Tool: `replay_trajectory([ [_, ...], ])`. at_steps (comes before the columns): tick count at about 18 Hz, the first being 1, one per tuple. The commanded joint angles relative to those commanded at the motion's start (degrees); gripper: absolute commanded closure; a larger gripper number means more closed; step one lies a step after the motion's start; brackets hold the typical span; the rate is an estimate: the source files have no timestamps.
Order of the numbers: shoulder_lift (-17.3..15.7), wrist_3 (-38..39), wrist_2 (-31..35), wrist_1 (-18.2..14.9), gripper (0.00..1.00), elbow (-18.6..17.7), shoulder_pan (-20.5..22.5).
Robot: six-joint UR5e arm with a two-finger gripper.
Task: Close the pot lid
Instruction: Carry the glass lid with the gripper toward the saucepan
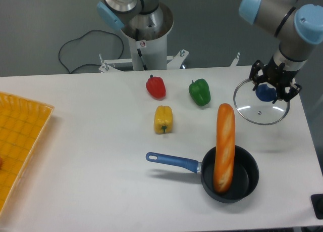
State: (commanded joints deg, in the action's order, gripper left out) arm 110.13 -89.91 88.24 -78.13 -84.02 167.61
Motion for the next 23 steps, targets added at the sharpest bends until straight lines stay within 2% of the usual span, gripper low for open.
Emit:
replay_trajectory([
  [3,0.17,0.17,0.0,-0.26,0.45,1.31,-0.26],
  [7,-0.09,0.79,-0.17,-2.19,0.45,2.64,-0.09],
  [12,-0.18,6.93,-0.35,-4.65,0.45,5.71,-1.4],
  [19,0.09,10.1,-0.88,-4.66,0.45,6.24,-3.34],
  [23,2.45,12.48,-0.53,-4.48,0.45,8.17,-5.53],
])
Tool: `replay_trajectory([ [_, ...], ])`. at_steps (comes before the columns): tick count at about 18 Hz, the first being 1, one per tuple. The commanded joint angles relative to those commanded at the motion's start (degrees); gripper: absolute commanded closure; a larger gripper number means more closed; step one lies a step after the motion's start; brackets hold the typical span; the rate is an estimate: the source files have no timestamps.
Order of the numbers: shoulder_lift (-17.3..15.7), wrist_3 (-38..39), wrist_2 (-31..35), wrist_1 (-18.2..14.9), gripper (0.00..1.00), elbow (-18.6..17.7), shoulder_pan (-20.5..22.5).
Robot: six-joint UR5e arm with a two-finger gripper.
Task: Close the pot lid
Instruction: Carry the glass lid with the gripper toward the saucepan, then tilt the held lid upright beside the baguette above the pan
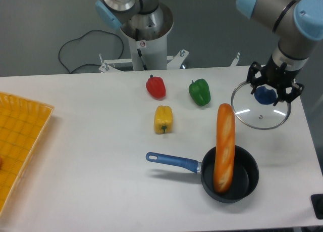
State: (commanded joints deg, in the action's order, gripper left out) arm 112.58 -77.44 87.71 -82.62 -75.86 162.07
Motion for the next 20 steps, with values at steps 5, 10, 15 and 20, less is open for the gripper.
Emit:
replay_trajectory([
  [5,1.76,1.41,0.27,0.0,0.45,1.32,-2.02],
  [10,2.82,3.08,0.35,-0.26,0.44,2.2,-4.13],
  [15,3.35,3.87,0.62,-2.63,0.44,3.08,-5.1],
  [20,3.7,5.09,2.64,-6.85,0.44,4.22,-6.42],
])
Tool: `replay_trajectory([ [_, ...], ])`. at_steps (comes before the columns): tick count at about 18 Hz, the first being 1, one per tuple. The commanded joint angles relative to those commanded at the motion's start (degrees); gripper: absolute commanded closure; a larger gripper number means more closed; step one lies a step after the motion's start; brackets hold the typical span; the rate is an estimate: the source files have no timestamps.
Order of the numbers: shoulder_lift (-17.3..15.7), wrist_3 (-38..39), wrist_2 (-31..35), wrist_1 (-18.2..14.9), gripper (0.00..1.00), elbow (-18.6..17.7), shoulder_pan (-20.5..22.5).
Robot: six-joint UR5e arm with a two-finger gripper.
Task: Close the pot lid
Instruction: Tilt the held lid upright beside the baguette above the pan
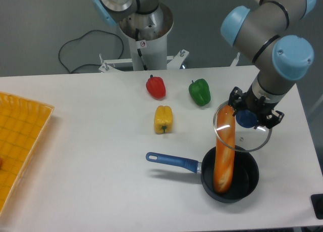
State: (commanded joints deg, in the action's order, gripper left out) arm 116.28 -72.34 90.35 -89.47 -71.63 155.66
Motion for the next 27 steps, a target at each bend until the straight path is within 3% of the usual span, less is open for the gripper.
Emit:
replay_trajectory([
  [4,0.79,2.29,0.44,-1.67,0.44,0.87,-1.05],
  [6,2.1,2.64,0.44,-4.74,0.44,3.33,-1.75],
  [21,4.13,5.28,4.39,-5.89,0.44,3.69,-2.81],
  [27,4.22,6.07,4.66,-7.91,0.44,4.39,-2.81],
])
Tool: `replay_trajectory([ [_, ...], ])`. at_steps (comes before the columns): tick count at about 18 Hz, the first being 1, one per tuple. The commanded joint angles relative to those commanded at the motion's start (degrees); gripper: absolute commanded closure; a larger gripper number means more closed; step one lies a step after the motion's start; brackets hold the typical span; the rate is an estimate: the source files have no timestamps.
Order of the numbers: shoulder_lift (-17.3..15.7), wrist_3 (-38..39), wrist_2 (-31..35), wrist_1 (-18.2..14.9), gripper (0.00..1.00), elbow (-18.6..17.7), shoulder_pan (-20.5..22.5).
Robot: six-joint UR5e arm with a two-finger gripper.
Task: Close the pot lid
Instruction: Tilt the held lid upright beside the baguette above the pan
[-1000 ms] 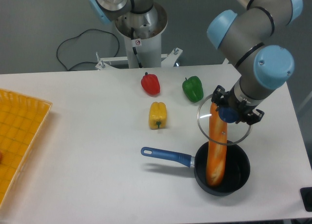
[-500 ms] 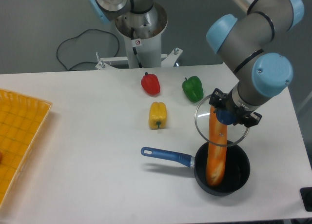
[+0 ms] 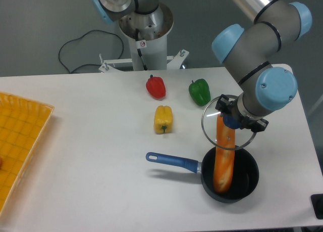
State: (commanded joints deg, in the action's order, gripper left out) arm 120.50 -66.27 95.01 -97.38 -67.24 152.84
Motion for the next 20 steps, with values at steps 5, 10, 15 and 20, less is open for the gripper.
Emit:
replay_trajectory([
  [5,-0.26,0.7,-0.09,-1.49,0.44,1.4,0.0],
  [10,0.17,2.63,-0.44,-2.9,0.44,4.48,-0.26],
  [15,1.93,4.48,-0.7,-2.99,0.44,8.08,-0.97],
  [20,2.81,5.53,-0.7,-3.08,0.44,8.35,-1.76],
])
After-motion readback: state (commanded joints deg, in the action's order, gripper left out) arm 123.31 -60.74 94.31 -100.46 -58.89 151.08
